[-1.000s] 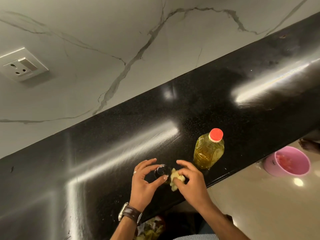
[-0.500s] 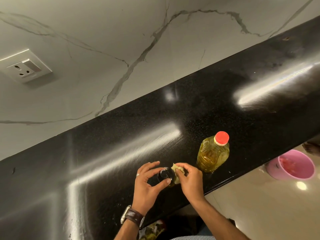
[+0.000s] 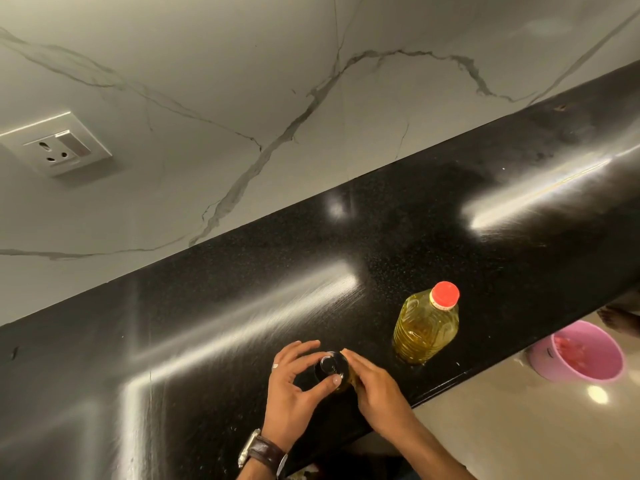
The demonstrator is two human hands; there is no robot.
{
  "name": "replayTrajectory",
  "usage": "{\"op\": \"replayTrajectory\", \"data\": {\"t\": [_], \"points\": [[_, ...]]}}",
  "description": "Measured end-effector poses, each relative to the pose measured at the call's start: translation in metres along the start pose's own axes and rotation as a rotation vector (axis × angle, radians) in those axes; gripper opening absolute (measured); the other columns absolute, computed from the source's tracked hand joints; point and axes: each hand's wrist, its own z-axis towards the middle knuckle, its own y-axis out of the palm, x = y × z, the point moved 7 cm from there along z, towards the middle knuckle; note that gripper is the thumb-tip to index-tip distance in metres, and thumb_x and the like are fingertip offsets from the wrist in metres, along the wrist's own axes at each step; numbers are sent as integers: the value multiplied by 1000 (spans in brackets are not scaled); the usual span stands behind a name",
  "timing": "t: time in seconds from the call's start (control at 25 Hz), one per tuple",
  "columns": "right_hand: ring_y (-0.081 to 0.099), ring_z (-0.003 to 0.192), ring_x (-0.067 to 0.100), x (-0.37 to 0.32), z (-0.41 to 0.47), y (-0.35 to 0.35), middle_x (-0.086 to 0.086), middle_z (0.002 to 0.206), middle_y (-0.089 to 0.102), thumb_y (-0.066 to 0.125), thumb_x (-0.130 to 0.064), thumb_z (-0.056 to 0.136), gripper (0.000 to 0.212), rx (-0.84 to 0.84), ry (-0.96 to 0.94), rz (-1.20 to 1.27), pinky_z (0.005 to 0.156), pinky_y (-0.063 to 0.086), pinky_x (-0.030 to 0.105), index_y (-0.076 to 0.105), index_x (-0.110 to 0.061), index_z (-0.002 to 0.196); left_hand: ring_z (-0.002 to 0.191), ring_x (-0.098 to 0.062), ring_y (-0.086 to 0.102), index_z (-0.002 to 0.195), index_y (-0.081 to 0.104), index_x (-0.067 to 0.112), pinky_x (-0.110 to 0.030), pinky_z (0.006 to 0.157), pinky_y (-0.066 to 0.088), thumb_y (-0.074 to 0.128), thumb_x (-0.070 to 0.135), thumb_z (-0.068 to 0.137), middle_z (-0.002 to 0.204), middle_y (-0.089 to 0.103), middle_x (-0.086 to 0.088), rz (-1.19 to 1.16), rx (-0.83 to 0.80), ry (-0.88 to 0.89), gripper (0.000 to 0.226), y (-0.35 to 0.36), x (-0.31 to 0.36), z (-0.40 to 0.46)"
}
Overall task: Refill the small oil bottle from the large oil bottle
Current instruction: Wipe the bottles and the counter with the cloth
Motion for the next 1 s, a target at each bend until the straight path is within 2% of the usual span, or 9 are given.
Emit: {"op": "replayTrajectory", "data": {"t": [0.08, 0.12, 0.32, 0.4, 0.52, 0.6, 0.76, 0.88, 1.0], "points": [[45, 142, 11, 0, 2, -3, -9, 151, 52, 61, -15, 101, 50, 64, -26, -296, 114, 45, 26, 53, -28, 149, 127, -5, 51, 108, 74, 54, -38, 106, 41, 86, 61, 69, 122, 67, 26, 11, -20, 3, 42, 0, 0, 1], [49, 136, 11, 0, 1, -4, -10, 145, 54, 62, -16, 101, 47, 82, 1, -307, 110, 47, 25, 57, -29, 146, 123, -4, 53, 109, 73, 55, -39, 103, 44, 83, 62, 68, 119, 68, 25, 12, -29, 14, 42, -1, 1, 1], [66, 113, 2, 12, -11, -11, -16, 116, 72, 72, -3, 93, 38, 239, 262, 288, 97, 57, 23, 75, -29, 121, 117, -7, 55, 106, 75, 54, -37, 98, 43, 81, 62, 68, 112, 72, 25, 35, -44, 50, 39, -3, 4, 5], [68, 110, 2, 14, -16, -13, -16, 108, 76, 76, -8, 91, 31, 259, 345, 482, 88, 58, 19, 77, -34, 110, 116, -7, 55, 103, 75, 55, -39, 98, 43, 81, 62, 68, 111, 72, 27, 54, -69, 49, 36, -5, 4, 8], [70, 106, 2, 14, -21, -19, -16, 104, 78, 81, -19, 88, 21, 268, 380, 644, 88, 57, 24, 79, -32, 105, 116, -4, 54, 104, 75, 55, -43, 99, 44, 82, 60, 70, 113, 71, 29, 83, -164, 59, 35, -4, 7, 13], [71, 106, 5, 14, -21, -23, -13, 104, 79, 80, -19, 89, 20, 299, 380, 688, 89, 58, 28, 79, -29, 105, 120, -3, 53, 108, 76, 51, -44, 104, 43, 88, 49, 73, 117, 71, 29, 85, -284, 53, 37, -1, 9, 19], [65, 121, 1, -3, -18, -27, -17, 120, 75, 69, -10, 98, 31, 292, 241, 594, 101, 54, 25, 74, -27, 123, 124, 5, 51, 114, 76, 46, -28, 106, 39, 90, 33, 77, 121, 69, 32, 128, -516, 25, 41, 3, 12, 32], [49, 137, -7, -23, -18, -14, -21, 143, 61, 55, 3, 101, 53, 151, 74, 328, 114, 40, 18, 57, -24, 147, 127, 5, 47, 114, 74, 50, -28, 107, 38, 89, 32, 79, 122, 67, 34, 172, -517, 56, 42, 2, 14, 33], [44, 142, -5, -16, -21, -5, -13, 149, 56, 56, 7, 99, 62, 71, 114, 260, 122, 35, 25, 48, -25, 151, 136, -1, 38, 112, 75, 49, -35, 110, 34, 88, 36, 79, 129, 64, 32, 225, -486, 96, 38, 2, 16, 32]]}}
